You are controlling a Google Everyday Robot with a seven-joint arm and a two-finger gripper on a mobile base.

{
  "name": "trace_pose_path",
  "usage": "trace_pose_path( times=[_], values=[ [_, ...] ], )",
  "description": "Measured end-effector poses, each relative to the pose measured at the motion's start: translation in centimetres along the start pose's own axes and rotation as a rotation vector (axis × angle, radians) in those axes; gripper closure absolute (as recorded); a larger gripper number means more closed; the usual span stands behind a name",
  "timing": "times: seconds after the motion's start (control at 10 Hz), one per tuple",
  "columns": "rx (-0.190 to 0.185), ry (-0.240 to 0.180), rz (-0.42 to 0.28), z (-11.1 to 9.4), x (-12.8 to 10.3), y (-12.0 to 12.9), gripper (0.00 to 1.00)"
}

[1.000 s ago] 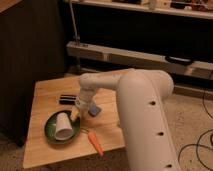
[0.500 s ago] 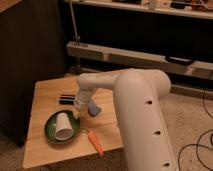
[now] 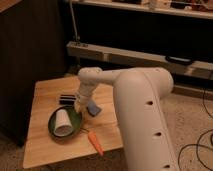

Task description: Drag the ceramic bowl in a circle

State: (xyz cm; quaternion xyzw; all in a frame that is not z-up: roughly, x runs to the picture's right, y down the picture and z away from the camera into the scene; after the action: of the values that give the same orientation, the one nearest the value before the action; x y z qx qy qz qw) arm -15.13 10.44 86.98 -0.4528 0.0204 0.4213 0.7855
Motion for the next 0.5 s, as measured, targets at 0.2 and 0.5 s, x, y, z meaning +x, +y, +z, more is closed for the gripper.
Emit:
trace_pose_path(
  times=[0.2, 0.5],
  values=[
    [0.036, -0.005, 0.031, -1.4, 0.7, -2.0, 1.0],
    [0.073, 0.046, 0.062, -1.3, 4.4, -3.9, 1.0]
  ],
)
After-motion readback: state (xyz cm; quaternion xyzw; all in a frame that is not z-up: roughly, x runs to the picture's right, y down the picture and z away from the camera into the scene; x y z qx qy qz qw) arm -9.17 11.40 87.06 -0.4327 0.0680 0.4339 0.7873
